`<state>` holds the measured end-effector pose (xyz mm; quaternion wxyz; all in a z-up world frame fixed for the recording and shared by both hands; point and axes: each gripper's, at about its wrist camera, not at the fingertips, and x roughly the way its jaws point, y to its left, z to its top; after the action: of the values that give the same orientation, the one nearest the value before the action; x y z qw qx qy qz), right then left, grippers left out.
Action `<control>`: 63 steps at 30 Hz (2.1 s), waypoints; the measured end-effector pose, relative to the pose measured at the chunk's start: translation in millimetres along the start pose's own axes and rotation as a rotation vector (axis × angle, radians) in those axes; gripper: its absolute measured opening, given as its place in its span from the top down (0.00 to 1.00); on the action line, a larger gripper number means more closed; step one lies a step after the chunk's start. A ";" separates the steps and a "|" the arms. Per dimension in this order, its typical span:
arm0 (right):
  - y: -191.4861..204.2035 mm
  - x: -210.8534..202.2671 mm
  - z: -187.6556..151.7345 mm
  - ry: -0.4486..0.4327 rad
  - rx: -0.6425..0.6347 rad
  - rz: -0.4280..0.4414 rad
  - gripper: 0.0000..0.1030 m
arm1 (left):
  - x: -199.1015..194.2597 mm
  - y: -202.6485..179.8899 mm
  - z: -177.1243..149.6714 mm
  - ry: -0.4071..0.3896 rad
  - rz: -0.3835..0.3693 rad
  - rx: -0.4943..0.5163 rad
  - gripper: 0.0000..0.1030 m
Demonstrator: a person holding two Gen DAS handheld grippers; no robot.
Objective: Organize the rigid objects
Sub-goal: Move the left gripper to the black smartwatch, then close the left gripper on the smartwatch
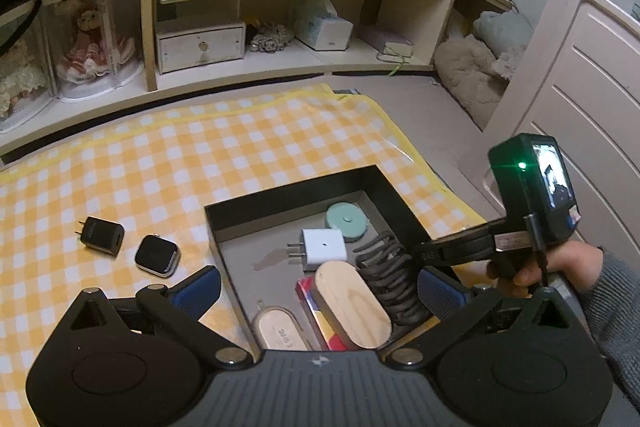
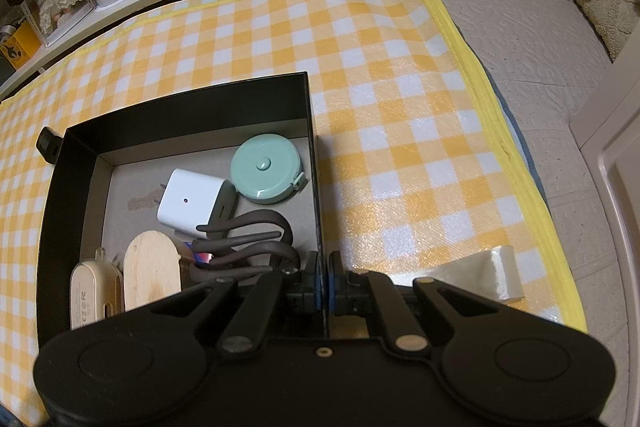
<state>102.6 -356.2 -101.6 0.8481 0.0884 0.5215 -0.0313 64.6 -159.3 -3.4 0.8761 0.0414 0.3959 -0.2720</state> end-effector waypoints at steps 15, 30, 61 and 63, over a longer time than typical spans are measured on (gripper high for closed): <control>-3.9 4.4 -1.2 0.003 -0.001 -0.004 0.96 | 5.3 92.2 7.2 -0.066 0.143 -0.118 0.00; -4.7 5.3 -1.4 0.004 -0.001 -0.005 0.96 | 58.7 134.1 -6.5 0.006 0.049 -0.021 0.39; -6.1 7.5 -3.0 0.008 -0.003 -0.008 0.96 | 102.4 140.8 -12.2 -0.027 0.128 0.063 0.53; -5.2 7.1 -2.3 0.009 -0.002 -0.008 0.96 | 92.8 139.2 -7.1 -0.053 0.123 0.040 0.53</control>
<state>103.0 -360.6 -109.6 0.8457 0.0856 0.5257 -0.0337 180.7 -80.3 -94.6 0.9003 0.0760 0.3639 -0.2263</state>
